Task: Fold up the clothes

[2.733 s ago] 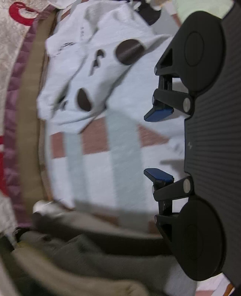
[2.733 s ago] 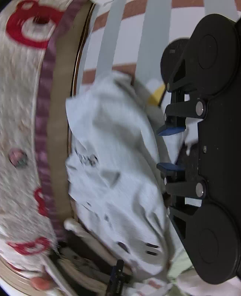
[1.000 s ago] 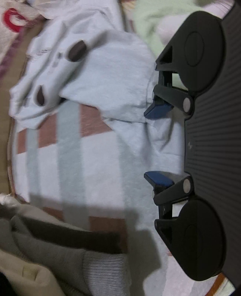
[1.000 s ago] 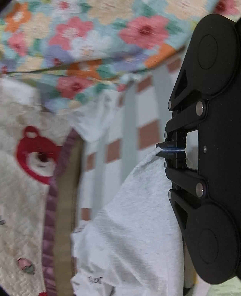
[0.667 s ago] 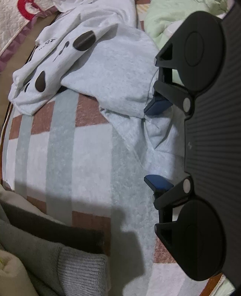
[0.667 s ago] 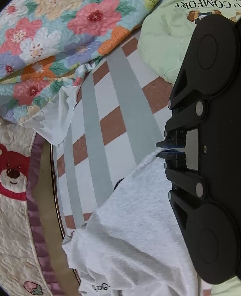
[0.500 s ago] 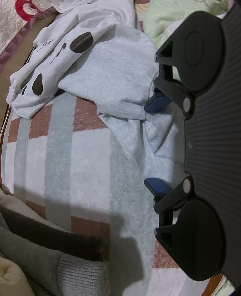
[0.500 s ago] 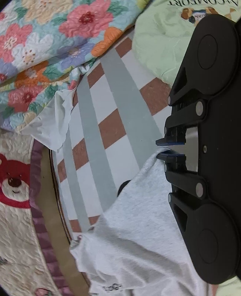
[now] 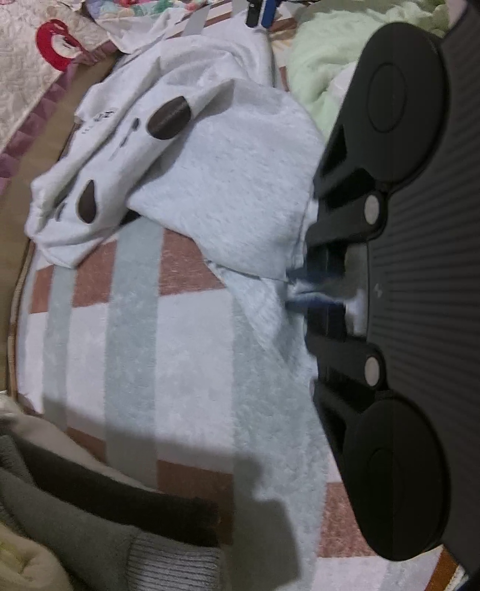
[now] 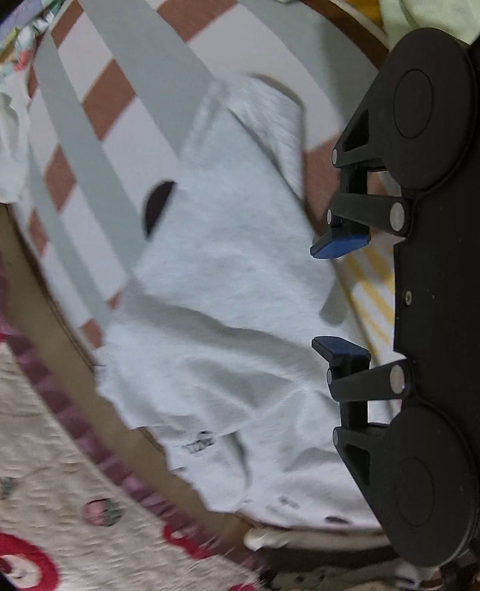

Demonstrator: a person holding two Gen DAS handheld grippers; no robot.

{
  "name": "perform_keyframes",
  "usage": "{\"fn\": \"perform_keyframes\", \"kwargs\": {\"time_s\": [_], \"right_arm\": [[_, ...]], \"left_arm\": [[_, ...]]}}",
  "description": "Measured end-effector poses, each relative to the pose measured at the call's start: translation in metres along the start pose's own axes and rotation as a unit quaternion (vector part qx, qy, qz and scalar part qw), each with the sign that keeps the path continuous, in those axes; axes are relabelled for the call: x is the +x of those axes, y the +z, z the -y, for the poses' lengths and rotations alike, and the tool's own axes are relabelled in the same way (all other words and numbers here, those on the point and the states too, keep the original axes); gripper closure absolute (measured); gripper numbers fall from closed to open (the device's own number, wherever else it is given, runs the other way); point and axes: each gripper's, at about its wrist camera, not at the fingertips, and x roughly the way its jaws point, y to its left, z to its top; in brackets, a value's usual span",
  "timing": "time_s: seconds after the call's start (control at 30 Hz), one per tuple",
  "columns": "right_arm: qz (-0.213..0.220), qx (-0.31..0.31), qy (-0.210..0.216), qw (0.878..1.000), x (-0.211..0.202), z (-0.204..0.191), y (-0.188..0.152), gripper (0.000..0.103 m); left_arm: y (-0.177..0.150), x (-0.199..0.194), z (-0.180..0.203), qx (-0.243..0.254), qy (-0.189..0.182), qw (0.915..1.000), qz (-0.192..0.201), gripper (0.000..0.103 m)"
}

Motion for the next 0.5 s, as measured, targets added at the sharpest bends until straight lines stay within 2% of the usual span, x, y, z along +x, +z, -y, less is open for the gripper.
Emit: {"fn": "perform_keyframes", "kwargs": {"time_s": [0.07,0.1,0.17,0.3,0.37,0.4,0.43,0.5], "right_arm": [[0.006,-0.038,0.021,0.999,0.003,-0.019,-0.003,0.059],[0.009,-0.071,0.040,0.997,0.003,-0.033,-0.005,0.069],[0.003,-0.158,0.082,0.984,0.003,-0.068,-0.008,0.069],[-0.029,-0.302,0.098,0.948,0.018,-0.134,-0.031,0.069],[-0.037,-0.368,0.083,0.925,0.029,-0.158,-0.048,0.063],[-0.039,-0.403,0.072,0.911,0.034,-0.169,-0.057,0.054],[-0.032,-0.454,0.046,0.889,0.041,-0.181,-0.070,0.049],[0.011,-0.587,-0.051,0.808,0.058,-0.203,-0.109,0.047]], "left_arm": [[0.004,-0.014,0.002,0.016,0.023,0.9985,0.048,0.099],[0.007,-0.024,0.002,0.022,0.036,0.9961,0.078,0.099],[0.014,-0.038,-0.002,0.016,0.041,0.9923,0.116,0.099],[0.015,-0.039,-0.015,-0.015,0.032,0.9915,0.125,0.099],[0.012,-0.034,-0.016,-0.015,0.040,0.9915,0.123,0.099],[0.011,-0.032,-0.016,-0.013,0.042,0.9913,0.124,0.099],[0.010,-0.031,-0.016,-0.010,0.042,0.9909,0.127,0.099],[0.010,-0.031,-0.015,-0.006,0.039,0.9897,0.137,0.099]]}}
